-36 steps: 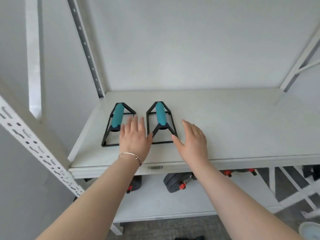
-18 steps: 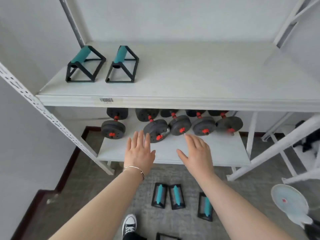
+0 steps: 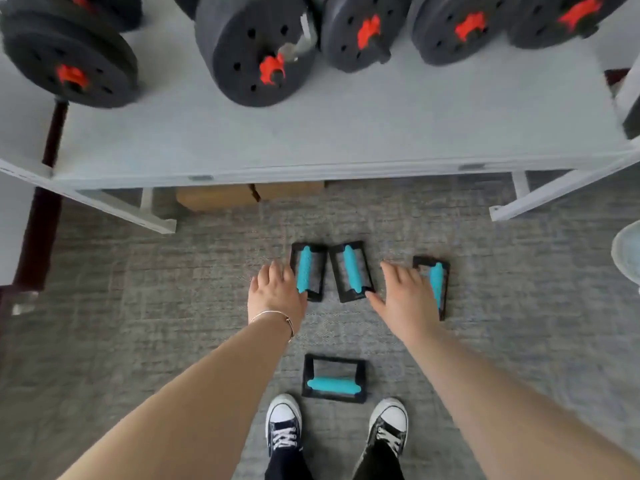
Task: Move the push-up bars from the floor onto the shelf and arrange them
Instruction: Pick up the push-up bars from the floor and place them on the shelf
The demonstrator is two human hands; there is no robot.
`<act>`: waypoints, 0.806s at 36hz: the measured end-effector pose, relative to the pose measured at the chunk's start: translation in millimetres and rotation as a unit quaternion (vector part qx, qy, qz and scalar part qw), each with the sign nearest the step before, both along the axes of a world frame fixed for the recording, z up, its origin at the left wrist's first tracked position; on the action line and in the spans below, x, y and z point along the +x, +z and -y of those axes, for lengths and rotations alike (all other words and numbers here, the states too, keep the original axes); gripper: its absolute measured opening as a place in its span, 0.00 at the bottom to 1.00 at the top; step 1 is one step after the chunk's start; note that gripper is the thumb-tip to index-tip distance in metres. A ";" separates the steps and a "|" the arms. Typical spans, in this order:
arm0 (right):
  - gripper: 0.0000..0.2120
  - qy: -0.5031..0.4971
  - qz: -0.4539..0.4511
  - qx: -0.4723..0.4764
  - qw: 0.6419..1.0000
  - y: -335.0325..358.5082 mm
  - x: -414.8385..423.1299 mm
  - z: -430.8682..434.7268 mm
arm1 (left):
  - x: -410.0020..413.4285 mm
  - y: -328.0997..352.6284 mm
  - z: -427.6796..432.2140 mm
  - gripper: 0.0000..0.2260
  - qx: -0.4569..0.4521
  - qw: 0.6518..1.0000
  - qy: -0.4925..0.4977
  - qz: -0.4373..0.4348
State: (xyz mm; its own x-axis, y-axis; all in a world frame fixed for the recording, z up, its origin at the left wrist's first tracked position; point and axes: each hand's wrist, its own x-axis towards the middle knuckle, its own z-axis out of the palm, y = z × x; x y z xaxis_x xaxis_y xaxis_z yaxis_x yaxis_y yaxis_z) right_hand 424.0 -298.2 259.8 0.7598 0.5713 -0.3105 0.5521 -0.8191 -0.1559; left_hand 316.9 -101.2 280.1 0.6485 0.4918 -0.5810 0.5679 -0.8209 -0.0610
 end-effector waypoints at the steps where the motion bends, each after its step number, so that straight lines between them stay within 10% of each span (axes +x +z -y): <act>1: 0.30 0.005 -0.001 -0.007 1.000 -29.7 1.6 -3.1 | 1.4 -30.8 -2.3 0.31 0.004 1.000 0.003 0.000; 15: 0.33 -0.142 -0.091 0.038 0.985 -325.9 -1.7 -36.5 | 0.9 -333.2 -7.2 0.33 -0.075 0.976 0.199 0.041; 29: 0.19 -0.252 -0.145 0.154 0.944 -249.4 -15.9 -28.0 | -8.1 -265.8 15.0 0.21 -0.042 0.951 0.265 0.152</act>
State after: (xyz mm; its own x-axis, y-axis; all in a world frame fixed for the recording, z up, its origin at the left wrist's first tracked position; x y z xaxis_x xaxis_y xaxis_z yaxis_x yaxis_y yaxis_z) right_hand 408.1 -270.2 10.4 0.8675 0.2569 -0.4259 0.0015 -0.8576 -0.5143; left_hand 308.7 -116.1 14.3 0.4660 0.7567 -0.4586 0.8846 -0.4084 0.2251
